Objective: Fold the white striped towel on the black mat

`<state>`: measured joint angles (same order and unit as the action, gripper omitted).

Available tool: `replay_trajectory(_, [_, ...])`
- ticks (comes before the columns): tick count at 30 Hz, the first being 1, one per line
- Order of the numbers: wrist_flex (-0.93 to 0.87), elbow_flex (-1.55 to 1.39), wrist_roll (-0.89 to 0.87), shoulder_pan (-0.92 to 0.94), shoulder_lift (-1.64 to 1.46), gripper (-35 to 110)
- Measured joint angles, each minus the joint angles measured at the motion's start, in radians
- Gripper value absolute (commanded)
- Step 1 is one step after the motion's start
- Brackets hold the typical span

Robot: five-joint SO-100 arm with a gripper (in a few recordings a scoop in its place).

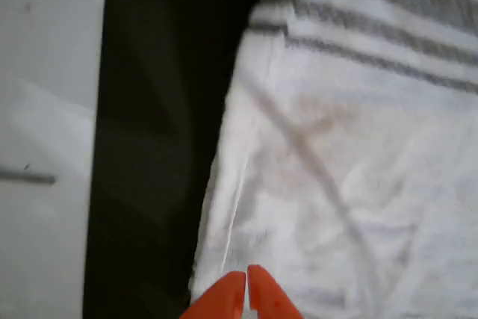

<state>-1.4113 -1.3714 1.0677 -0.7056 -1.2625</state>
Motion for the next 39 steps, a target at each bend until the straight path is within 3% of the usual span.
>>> replay_trajectory(7, [0.043, 0.037, 0.008, -0.003, 0.084, 2])
replay_trajectory(16, [0.371, -0.295, 0.089, 0.002, -0.026, 4])
replay_trajectory(23, [0.529, -0.423, 0.095, 0.002, -0.103, 7])
replay_trajectory(39, [0.541, -0.518, 0.089, 0.121, -0.209, 15])
